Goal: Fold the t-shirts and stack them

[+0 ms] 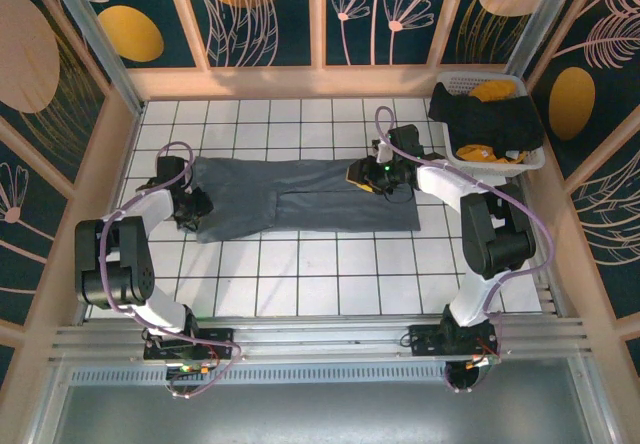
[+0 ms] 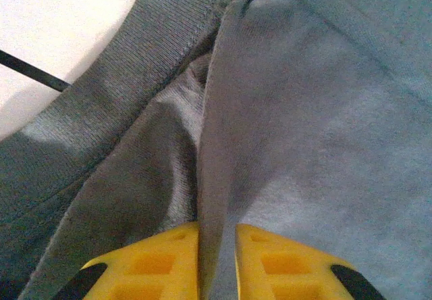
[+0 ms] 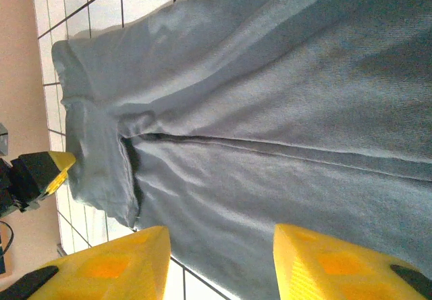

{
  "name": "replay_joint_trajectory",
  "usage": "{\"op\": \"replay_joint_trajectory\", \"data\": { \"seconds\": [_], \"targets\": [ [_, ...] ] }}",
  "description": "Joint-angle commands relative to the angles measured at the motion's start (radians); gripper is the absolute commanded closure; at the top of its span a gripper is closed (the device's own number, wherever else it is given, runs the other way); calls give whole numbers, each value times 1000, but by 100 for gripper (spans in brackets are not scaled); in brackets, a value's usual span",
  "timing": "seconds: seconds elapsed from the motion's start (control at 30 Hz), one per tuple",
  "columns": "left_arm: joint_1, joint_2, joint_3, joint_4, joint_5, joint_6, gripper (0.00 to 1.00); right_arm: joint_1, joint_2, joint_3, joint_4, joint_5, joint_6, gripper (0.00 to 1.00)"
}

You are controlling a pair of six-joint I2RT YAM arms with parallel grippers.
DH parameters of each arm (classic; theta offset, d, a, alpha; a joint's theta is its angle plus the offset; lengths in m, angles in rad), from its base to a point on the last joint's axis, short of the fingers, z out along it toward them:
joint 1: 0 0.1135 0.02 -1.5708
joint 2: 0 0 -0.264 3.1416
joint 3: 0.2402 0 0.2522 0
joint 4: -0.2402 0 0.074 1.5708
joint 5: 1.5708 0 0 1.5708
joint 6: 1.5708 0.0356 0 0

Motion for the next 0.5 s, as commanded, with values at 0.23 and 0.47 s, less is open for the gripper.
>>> {"op": "replay_joint_trajectory", "data": {
  "seconds": [0.23,0.47],
  "targets": [
    [-4,-27,10,-48,-38,18,100,11,-8,-3,9,2,-1,58],
    [-4,-28,96,-91,-98,22,100,12,-13,8,1,11,-2,59]
  ]
}}
